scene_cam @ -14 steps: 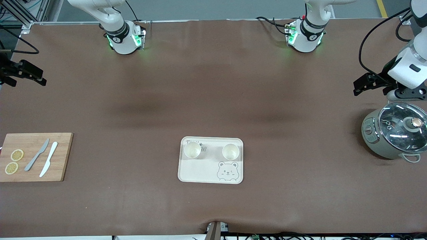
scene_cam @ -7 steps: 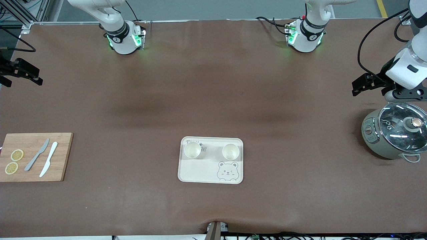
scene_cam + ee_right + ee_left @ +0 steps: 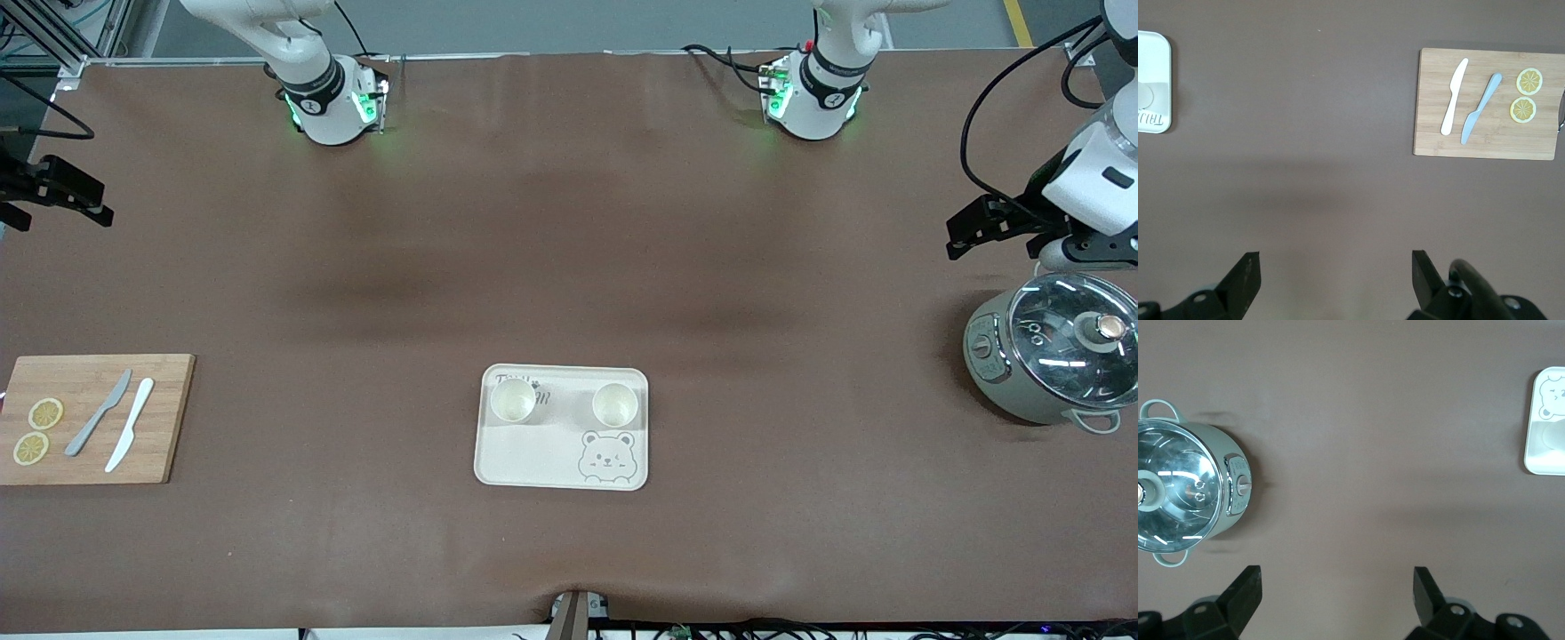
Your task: Place white IKEA cup upright on tray with both arms
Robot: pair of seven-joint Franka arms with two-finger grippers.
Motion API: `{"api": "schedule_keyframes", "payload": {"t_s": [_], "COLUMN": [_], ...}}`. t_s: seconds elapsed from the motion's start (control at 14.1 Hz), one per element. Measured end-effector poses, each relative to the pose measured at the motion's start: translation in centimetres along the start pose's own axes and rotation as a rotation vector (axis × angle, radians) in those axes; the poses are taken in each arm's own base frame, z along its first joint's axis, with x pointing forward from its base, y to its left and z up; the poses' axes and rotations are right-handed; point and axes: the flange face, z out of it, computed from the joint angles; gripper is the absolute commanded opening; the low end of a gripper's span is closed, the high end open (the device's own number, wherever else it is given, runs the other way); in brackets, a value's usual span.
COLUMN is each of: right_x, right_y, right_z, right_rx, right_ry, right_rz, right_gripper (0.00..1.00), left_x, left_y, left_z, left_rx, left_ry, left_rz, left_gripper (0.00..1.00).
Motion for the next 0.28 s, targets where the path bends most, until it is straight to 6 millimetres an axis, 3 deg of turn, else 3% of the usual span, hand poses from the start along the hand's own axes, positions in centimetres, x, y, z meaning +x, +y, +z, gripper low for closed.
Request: {"api": "schedule_keyframes", "payload": {"t_s": [0.28], "right_x": [-0.07], "right_y": [0.30], "right_z": [0.02], "right_rx": [0.000], "right_ry": [-0.002], "right_rz": [0.006], "right_gripper": [1.00], "left_x": [0.16], "left_y": [-0.43], "left_z": [-0.19], "left_rx": [0.000], "left_ry": [0.005], "left_rz": [-0.008], "left_gripper": [1.00]}}
